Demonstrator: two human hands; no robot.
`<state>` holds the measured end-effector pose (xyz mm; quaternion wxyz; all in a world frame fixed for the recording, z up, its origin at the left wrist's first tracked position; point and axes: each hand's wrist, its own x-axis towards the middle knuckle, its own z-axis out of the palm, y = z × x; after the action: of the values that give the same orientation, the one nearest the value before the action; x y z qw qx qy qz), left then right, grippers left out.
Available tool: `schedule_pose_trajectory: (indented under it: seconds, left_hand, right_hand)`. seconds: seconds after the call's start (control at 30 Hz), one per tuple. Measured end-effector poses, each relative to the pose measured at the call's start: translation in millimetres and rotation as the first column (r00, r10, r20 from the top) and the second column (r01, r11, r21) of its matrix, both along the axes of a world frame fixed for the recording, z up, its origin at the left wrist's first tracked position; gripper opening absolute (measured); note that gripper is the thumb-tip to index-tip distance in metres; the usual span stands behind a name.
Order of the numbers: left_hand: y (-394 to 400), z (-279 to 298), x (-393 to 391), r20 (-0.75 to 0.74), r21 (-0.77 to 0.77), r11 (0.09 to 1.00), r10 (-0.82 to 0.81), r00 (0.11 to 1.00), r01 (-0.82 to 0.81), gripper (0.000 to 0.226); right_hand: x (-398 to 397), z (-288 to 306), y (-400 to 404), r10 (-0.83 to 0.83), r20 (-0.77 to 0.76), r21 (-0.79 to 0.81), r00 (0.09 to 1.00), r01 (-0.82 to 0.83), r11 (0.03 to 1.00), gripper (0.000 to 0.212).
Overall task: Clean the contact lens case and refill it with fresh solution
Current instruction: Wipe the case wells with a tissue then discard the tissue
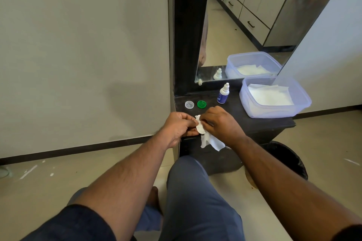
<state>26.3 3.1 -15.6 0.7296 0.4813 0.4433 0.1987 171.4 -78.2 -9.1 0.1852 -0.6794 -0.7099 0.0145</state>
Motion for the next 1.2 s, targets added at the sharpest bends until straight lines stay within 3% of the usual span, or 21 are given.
schedule_pose_trajectory:
  seconds: [0.1, 0.23, 0.37, 0.5, 0.57, 0.7, 0.87, 1.03, 1.1, 1.2]
  left_hand:
    - [-0.4, 1.5, 0.3, -0.011, 0.003, 1.0, 0.002, 1.0, -0.002, 0.002]
    - [-0.4, 1.2, 1.3, -0.018, 0.016, 1.0, -0.002, 1.0, 0.003, 0.002]
    - [-0.6, 1.1, 1.8, -0.025, 0.024, 1.0, -0.001, 1.0, 0.002, 0.003]
    - [-0.9, 1.2, 0.3, -0.009, 0.024, 1.0, -0.016, 1.0, 0.016, 0.005]
    - [-1.5, 1.4, 0.6, -0.015, 0.033, 0.999, -0.015, 1.0, 0.016, 0.005]
    - [-2.2, 0.4, 2.1, -0.031, 0.052, 0.998, -0.015, 0.999, 0.017, 0.004]
    - [-4.0, 1.9, 2.5, -0.02, 0.062, 0.998, -0.013, 1.0, 0.014, 0.01]
    - [-4.6, 1.5, 3.7, -0.042, 0.072, 0.997, -0.009, 0.999, 0.012, 0.006]
    - [-4.7, 2.1, 2.7, -0.039, 0.068, 0.998, -0.006, 0.999, 0.009, 0.006]
    - [-4.4, 1.5, 2.2, -0.039, 0.07, 0.998, -0.008, 0.999, 0.011, 0.005]
  right_hand:
    - [2.1, 0.4, -0.4, -0.078, -0.007, 0.005, 0.997, 0.078, 0.997, 0.022]
    - [-2.9, 0.1, -0.5, -0.015, -0.009, 0.014, 1.0, 0.015, 1.0, 0.019]
    - [-7.4, -0.6, 1.1, -0.115, -0.086, 0.053, 0.99, 0.119, 0.991, 0.017]
    - [-13.2, 0.5, 1.4, -0.081, -0.066, 0.052, 0.995, 0.084, 0.995, 0.016]
    - [-10.5, -0.7, 1.3, -0.162, -0.186, 0.035, 0.969, 0.172, 0.984, 0.015]
    - [-12.2, -2.3, 2.5, -0.293, -0.501, -0.034, 0.815, 0.319, 0.947, 0.007]
    - [-12.1, 7.0, 12.5, -0.249, -0.523, -0.157, 0.815, 0.195, 0.968, 0.009]
    - [-0.2, 7.5, 19.1, -0.353, -0.56, -0.235, 0.749, 0.265, 0.935, 0.014]
    - [1.7, 10.6, 19.9, -0.337, -0.519, -0.26, 0.785, 0.23, 0.938, 0.015]
    - [1.4, 21.7, 21.8, -0.16, -0.385, -0.267, 0.909, 0.057, 0.962, 0.016]
